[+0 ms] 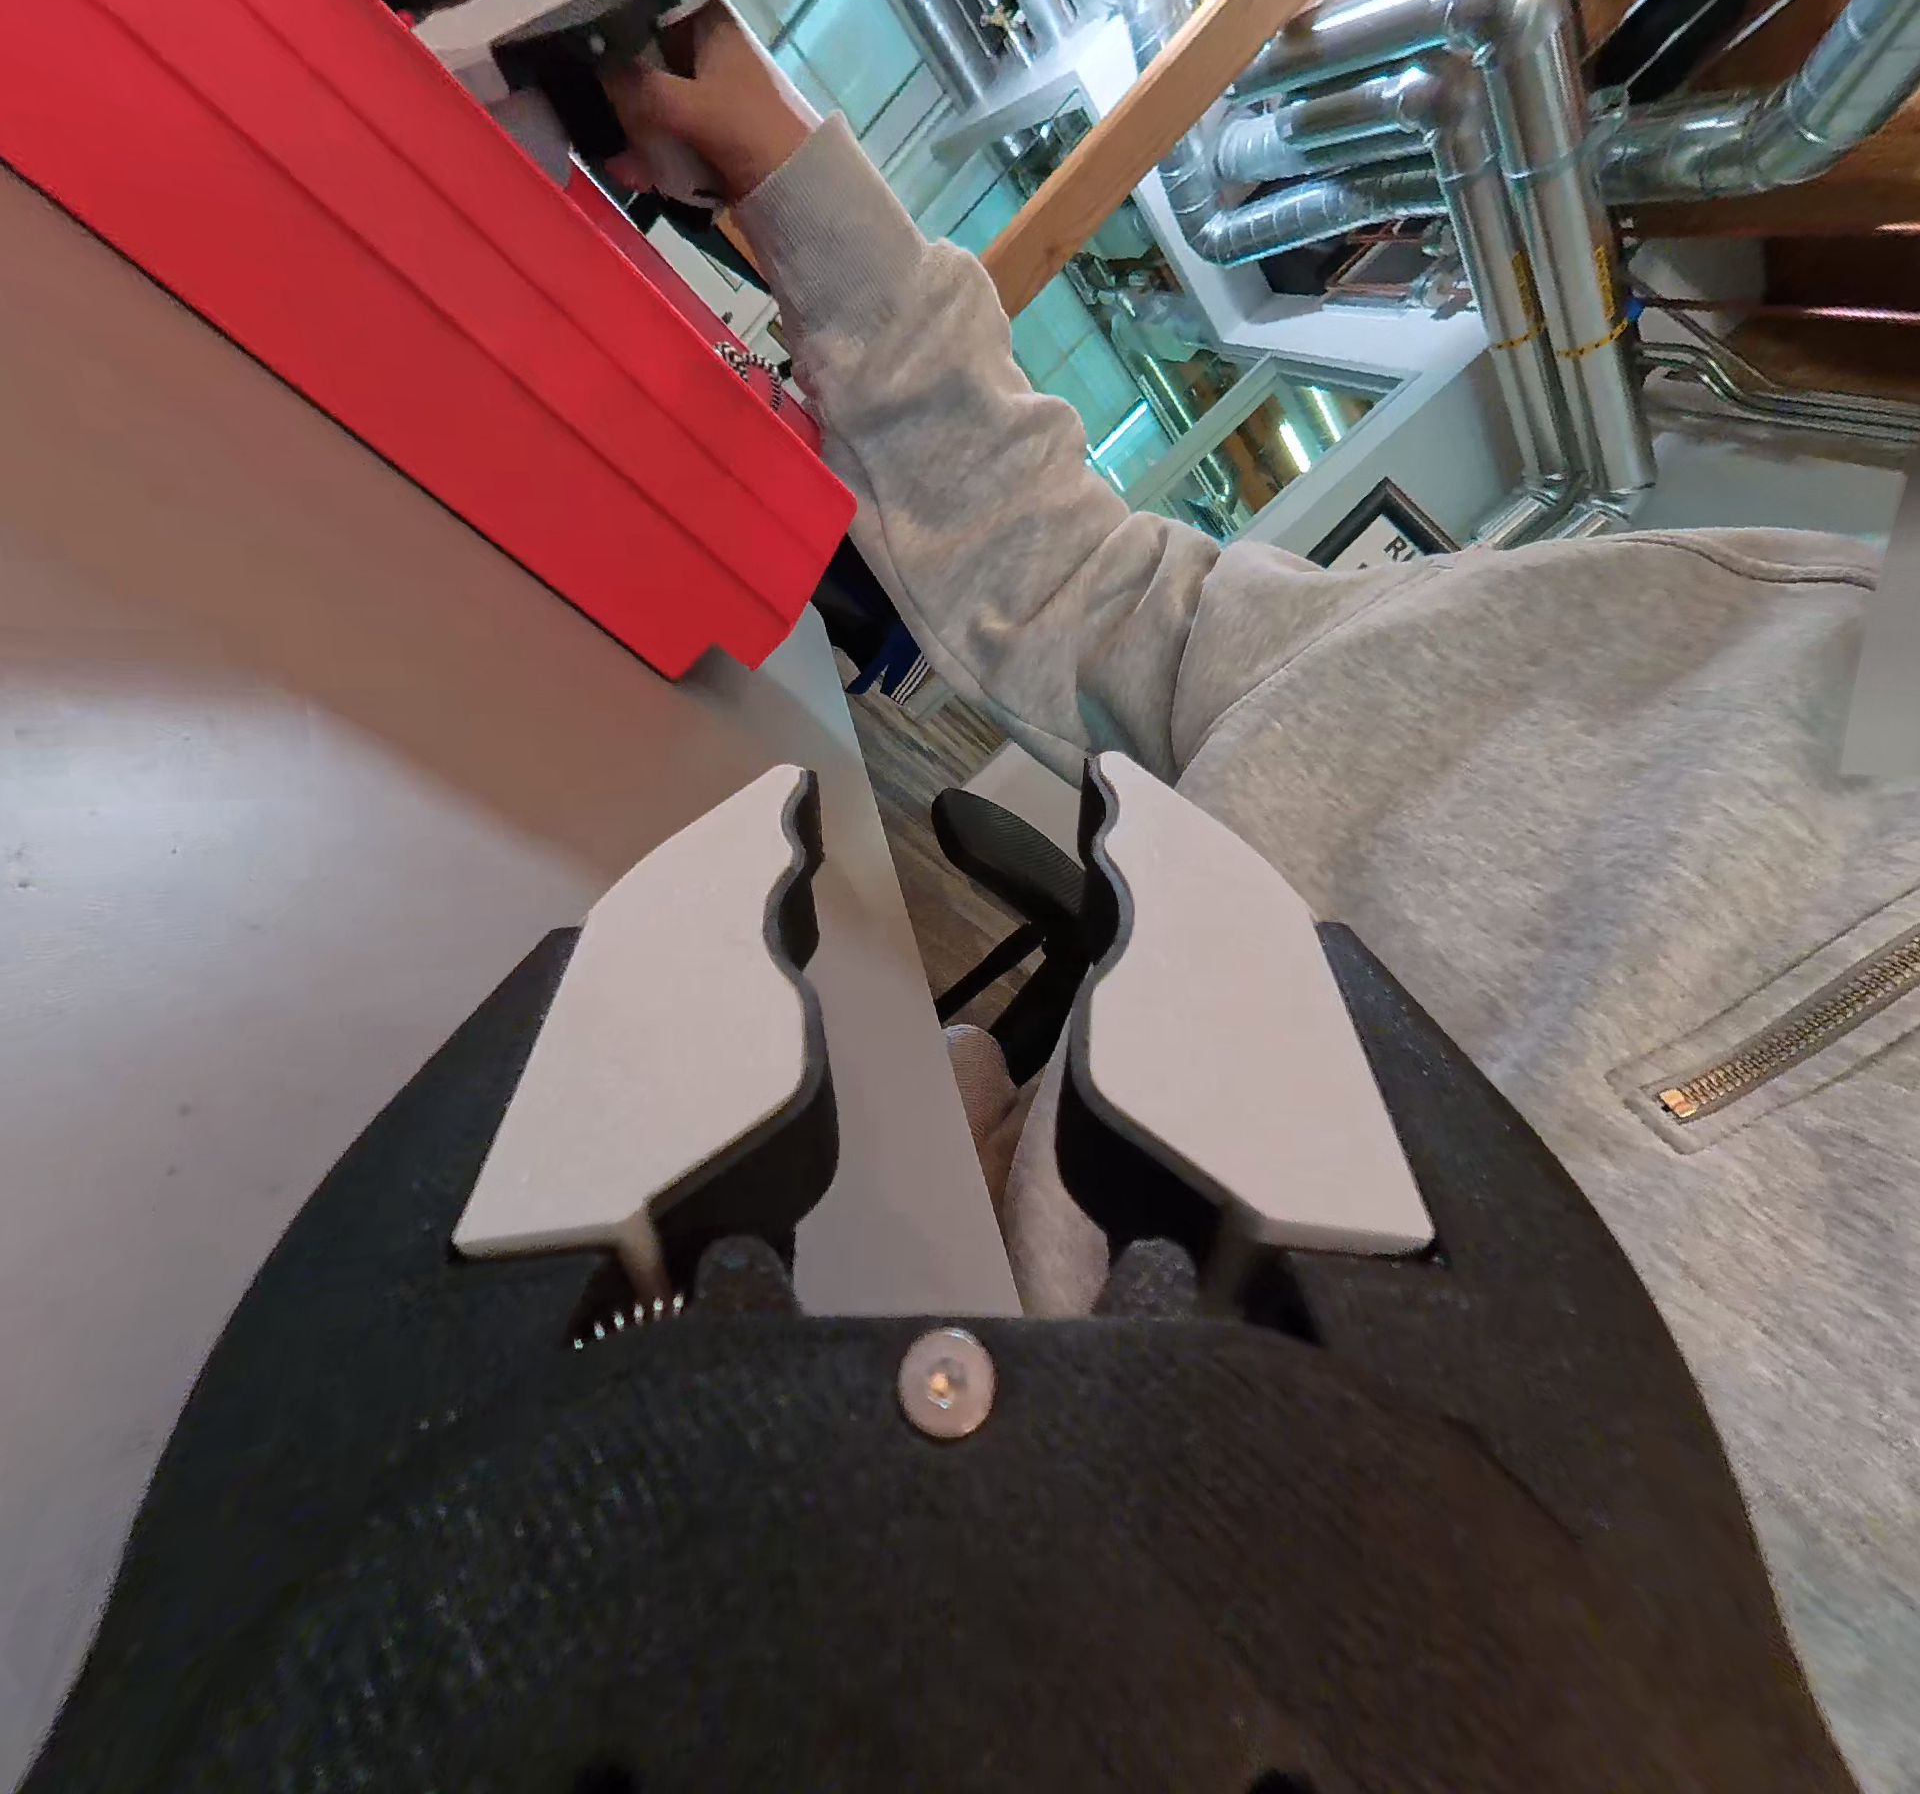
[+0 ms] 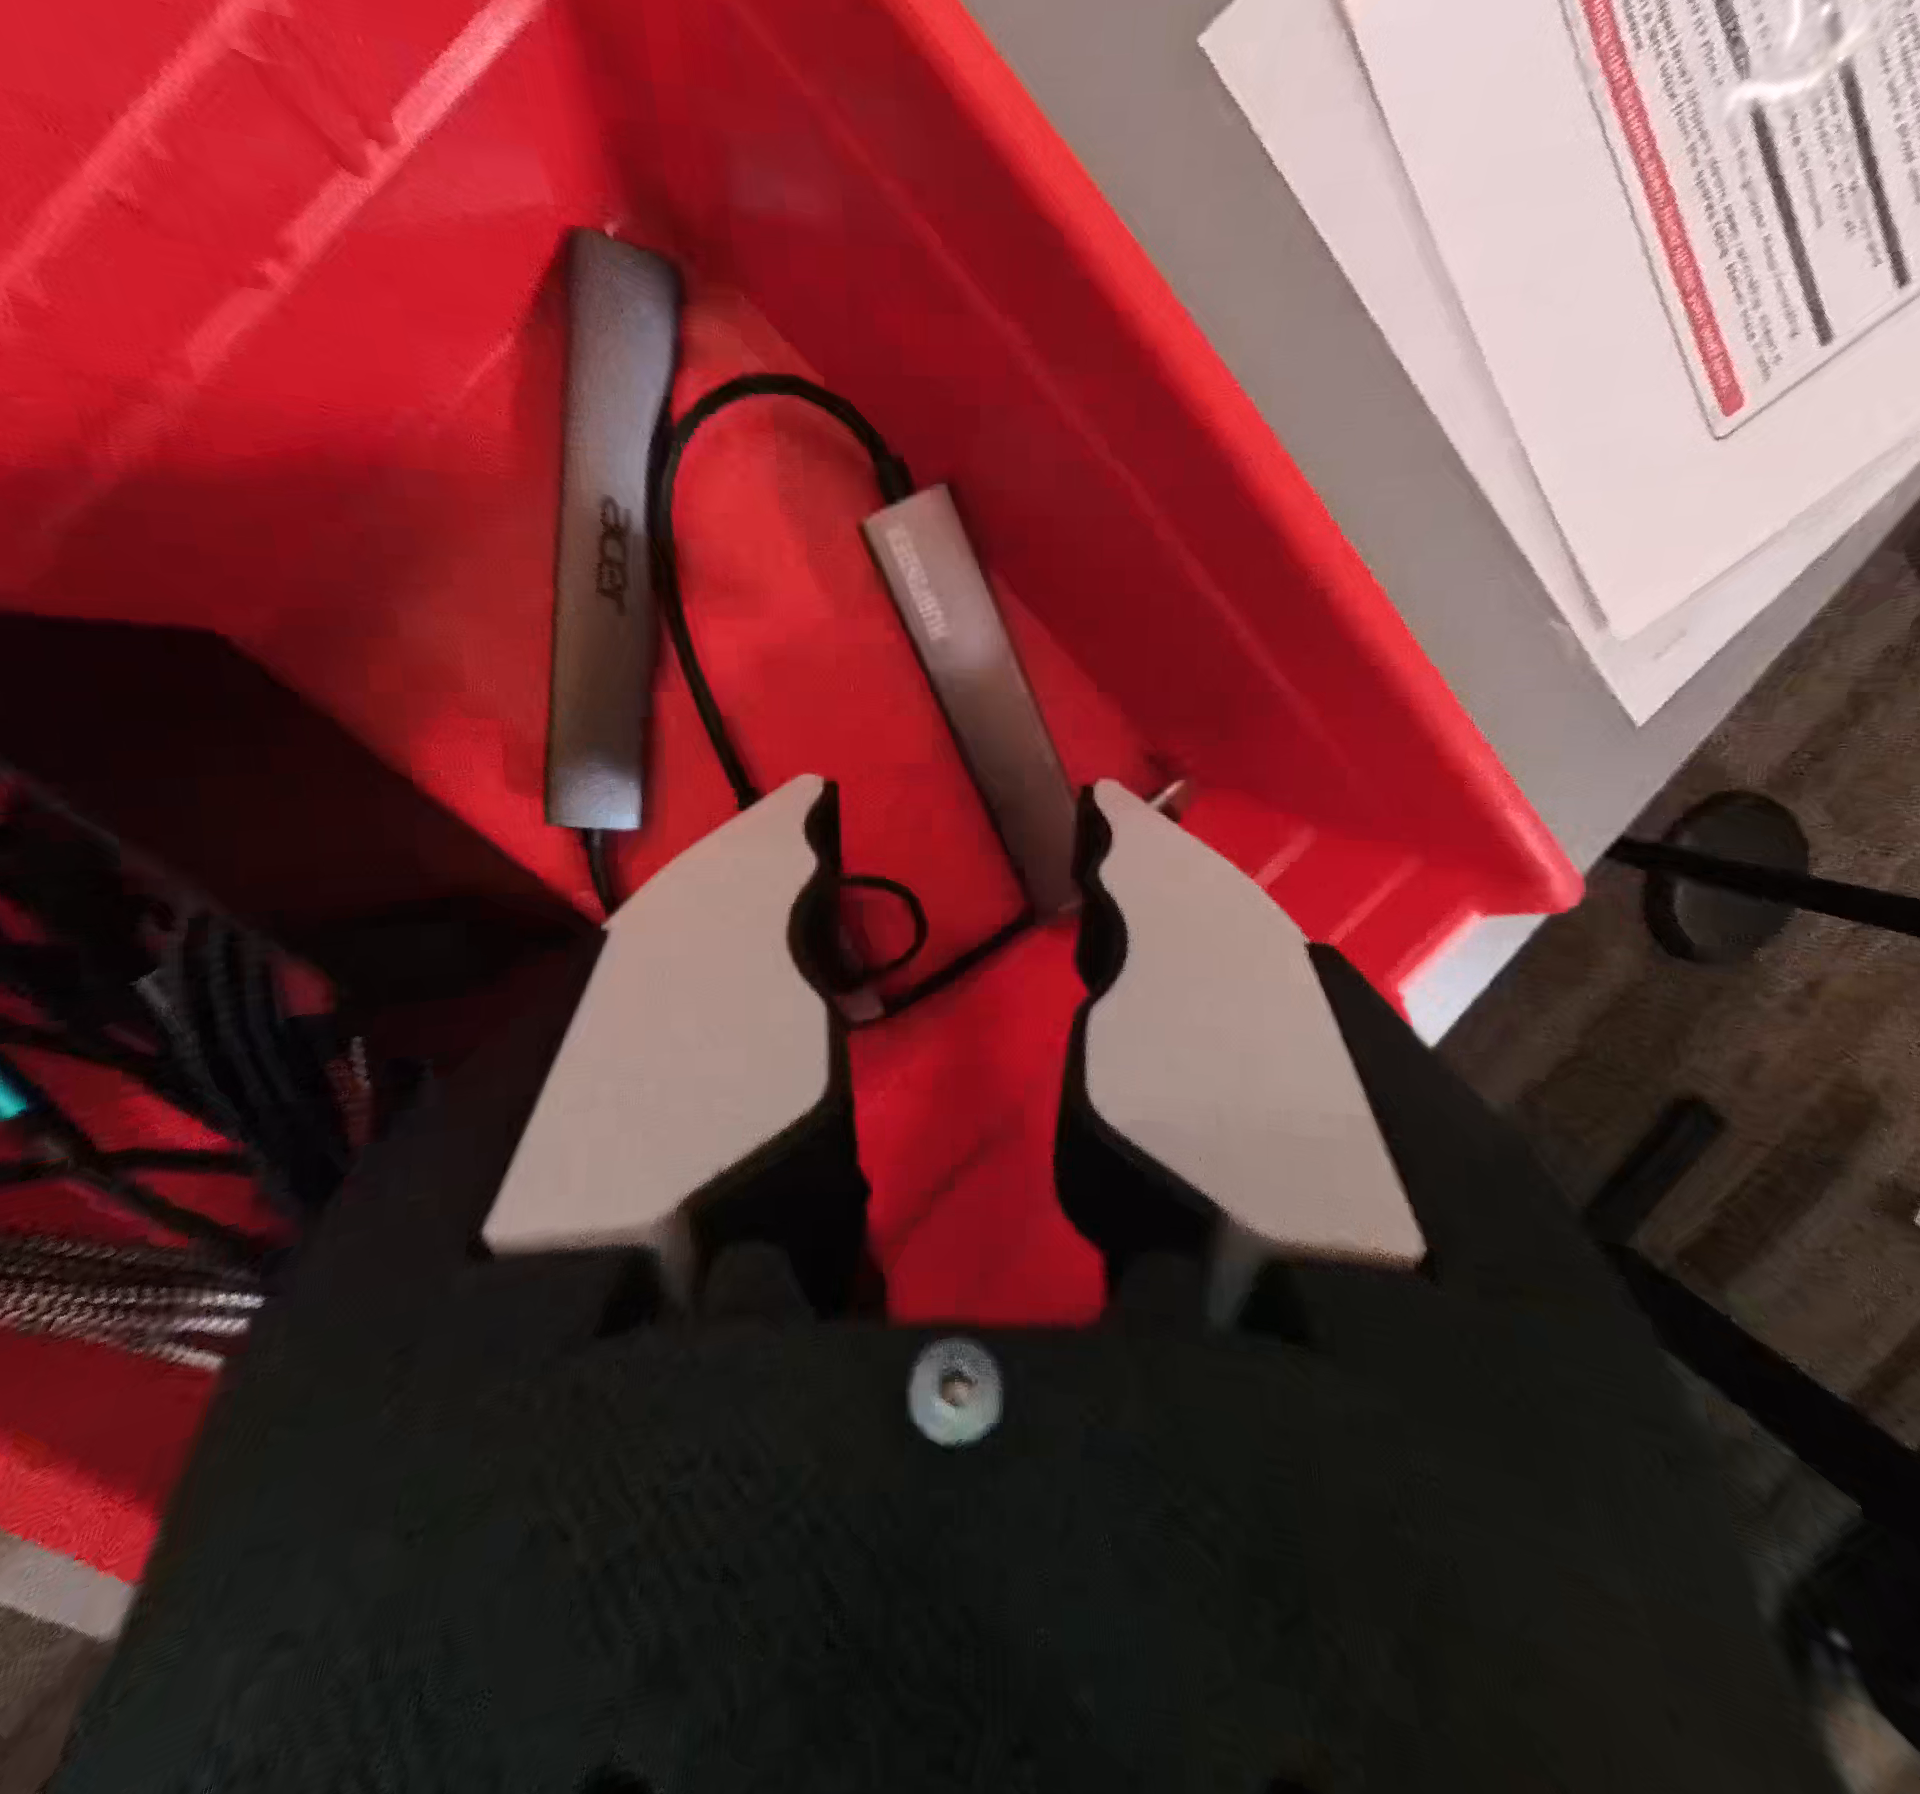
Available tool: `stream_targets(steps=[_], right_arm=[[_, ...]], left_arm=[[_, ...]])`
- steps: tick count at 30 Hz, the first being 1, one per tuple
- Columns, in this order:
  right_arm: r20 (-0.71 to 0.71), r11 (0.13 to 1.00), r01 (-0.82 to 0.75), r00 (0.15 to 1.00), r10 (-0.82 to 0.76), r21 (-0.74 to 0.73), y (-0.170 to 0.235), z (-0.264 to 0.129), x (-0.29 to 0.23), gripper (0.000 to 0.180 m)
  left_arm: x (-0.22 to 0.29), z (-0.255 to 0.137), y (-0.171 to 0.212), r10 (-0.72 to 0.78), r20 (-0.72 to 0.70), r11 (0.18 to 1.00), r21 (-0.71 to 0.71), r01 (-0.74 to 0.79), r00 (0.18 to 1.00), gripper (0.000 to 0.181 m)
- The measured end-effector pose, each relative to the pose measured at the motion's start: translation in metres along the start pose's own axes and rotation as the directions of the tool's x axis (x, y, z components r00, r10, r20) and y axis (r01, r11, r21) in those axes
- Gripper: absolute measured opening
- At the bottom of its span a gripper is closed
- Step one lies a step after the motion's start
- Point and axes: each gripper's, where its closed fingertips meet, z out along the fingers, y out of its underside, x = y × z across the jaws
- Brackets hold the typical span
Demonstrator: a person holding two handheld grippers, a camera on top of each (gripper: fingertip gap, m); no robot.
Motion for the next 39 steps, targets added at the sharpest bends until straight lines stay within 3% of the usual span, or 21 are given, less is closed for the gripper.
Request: stream_targets(steps=[1, 6, 8, 11, 13, 16, 19, 21, 23, 26, 27, 29, 32, 36, 39], right_arm=[[0.002, 0.998, -0.01, 1.0, 0.01, 0.057, -0.005, -0.008, -0.004, 0.045], [-0.125, 0.909, -0.026, 0.988, 0.086, 0.416, -0.029, -0.082, -0.015, 0.039], [-0.167, 0.784, -0.038, 0.969, 0.179, 0.619, -0.034, -0.129, -0.029, 0.036], [-0.119, 0.502, -0.076, 0.931, 0.346, 0.861, -0.018, -0.182, -0.063, 0.033], [-0.051, 0.389, -0.131, 0.905, 0.422, 0.912, 0.007, -0.182, -0.087, 0.045], [0.059, 0.358, -0.273, 0.859, 0.508, 0.893, 0.041, -0.153, -0.116, 0.033], [0.044, 0.24, -0.206, 0.836, 0.547, 0.949, 0.054, -0.17, -0.126, 0.007], [0.014, 0.191, -0.095, 0.922, 0.387, 0.977, 0.044, -0.193, -0.152, 0.0], [-0.064, 0.227, -0.009, 0.949, 0.309, 0.974, 0.04, -0.19, -0.17, 0.0], [-0.161, 0.385, 0.043, 0.946, 0.28, 0.922, 0.036, -0.158, -0.182, 0.006], [-0.149, 0.416, 0.026, 0.952, 0.267, 0.909, 0.034, -0.149, -0.188, 0.005], [0.005, 0.46, -0.108, 0.975, 0.22, 0.881, 0.028, -0.133, -0.207, 0.002], [0.163, 0.475, -0.24, 0.967, 0.199, 0.847, 0.019, -0.127, -0.23, 0.0], [0.042, 0.485, -0.153, 0.972, 0.233, 0.861, 0.012, -0.13, -0.239, 0.0], [-0.053, 0.461, -0.092, 0.955, 0.293, 0.883, 0.01, -0.138, -0.24, 0.0]], left_arm=[[0.0, 0.0, 0.0, 0.001, -0.003, 1.0, -0.002, -0.001, 1.0, 0.05], [0.002, 0.0, 0.001, 0.001, -0.01, 1.0, 0.003, -0.001, 1.0, 0.05], [0.003, 0.0, 0.002, 0.009, -0.004, 1.0, -0.005, -0.009, 1.0, 0.05], [0.003, 0.002, 0.005, 0.025, 0.008, 0.999, -0.025, -0.025, 1.0, 0.05], [0.002, 0.003, 0.006, 0.035, 0.026, 0.999, -0.031, -0.035, 0.999, 0.05], [-0.001, 0.0, 0.0, 0.1, 0.085, 0.995, -0.007, -0.1, 0.991, 0.041], [-0.009, -0.004, -0.014, 0.194, 0.188, 0.979, 0.017, -0.201, 0.963, 0.033], [-0.011, -0.002, -0.023, 0.234, 0.231, 0.969, 0.029, -0.247, 0.944, 0.023], [-0.006, 0.006, -0.024, 0.299, 0.248, 0.952, -0.015, -0.305, 0.922, 0.018], [-0.005, 0.021, -0.017, 0.46, 0.315, 0.888, -0.157, -0.432, 0.83, 0.018], [-0.005, 0.025, -0.016, 0.51, 0.338, 0.86, -0.198, -0.47, 0.791, 0.017], [-0.002, 0.03, -0.015, 0.574, 0.365, 0.819, -0.248, -0.518, 0.733, 0.01], [0.007, 0.027, -0.018, 0.594, 0.417, 0.8, -0.221, -0.558, 0.688, 0.003], [0.027, 0.002, -0.022, 0.577, 0.473, 0.79, -0.115, -0.603, 0.666, 0.004], [0.04, -0.029, -0.027, 0.615, 0.545, 0.718, -0.086, -0.691, 0.57, 0.003]])
